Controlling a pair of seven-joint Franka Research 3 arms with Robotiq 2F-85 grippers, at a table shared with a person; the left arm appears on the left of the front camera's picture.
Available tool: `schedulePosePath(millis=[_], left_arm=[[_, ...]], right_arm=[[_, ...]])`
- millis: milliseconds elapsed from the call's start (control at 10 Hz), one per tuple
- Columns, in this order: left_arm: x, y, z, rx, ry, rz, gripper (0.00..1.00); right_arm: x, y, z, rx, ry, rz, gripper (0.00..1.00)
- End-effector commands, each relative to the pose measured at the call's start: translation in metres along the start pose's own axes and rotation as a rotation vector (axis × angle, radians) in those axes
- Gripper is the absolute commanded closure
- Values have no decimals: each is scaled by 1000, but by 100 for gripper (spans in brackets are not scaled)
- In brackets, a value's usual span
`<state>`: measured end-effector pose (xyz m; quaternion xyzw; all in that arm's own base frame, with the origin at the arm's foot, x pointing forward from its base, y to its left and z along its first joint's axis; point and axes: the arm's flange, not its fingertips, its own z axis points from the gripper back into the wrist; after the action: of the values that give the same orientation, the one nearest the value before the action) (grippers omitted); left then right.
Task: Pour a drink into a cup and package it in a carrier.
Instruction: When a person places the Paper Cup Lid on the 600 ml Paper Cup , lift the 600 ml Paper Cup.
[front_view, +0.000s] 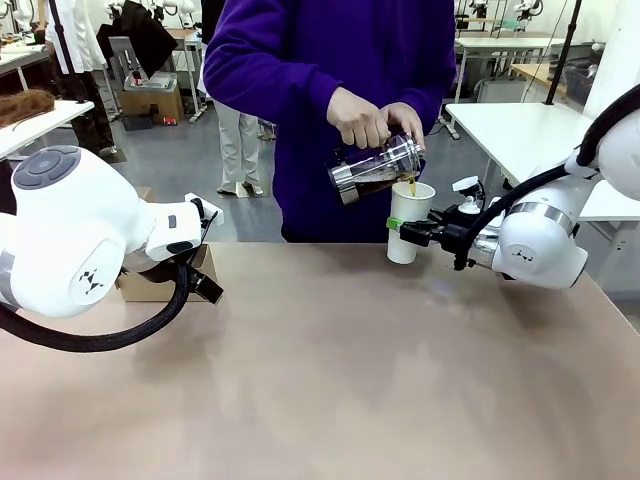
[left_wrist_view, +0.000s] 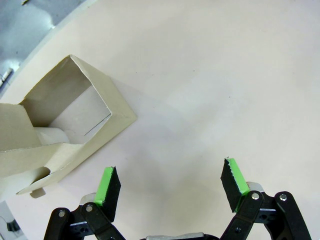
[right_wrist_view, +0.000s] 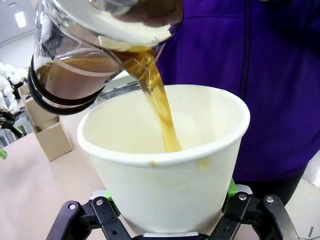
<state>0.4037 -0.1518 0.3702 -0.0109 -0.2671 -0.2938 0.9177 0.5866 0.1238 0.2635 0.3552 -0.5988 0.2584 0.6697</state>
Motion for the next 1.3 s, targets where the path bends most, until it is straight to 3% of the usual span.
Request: schedulePosePath(millis=[0,1200], left_arm=[[0,0,0,-2,-1,0,0],[0,0,0,-2,-1,0,0]], right_arm=[[-1,4,-1,-10,-15,-16,12],[-1,4,-1,-10,-15,-16,12]])
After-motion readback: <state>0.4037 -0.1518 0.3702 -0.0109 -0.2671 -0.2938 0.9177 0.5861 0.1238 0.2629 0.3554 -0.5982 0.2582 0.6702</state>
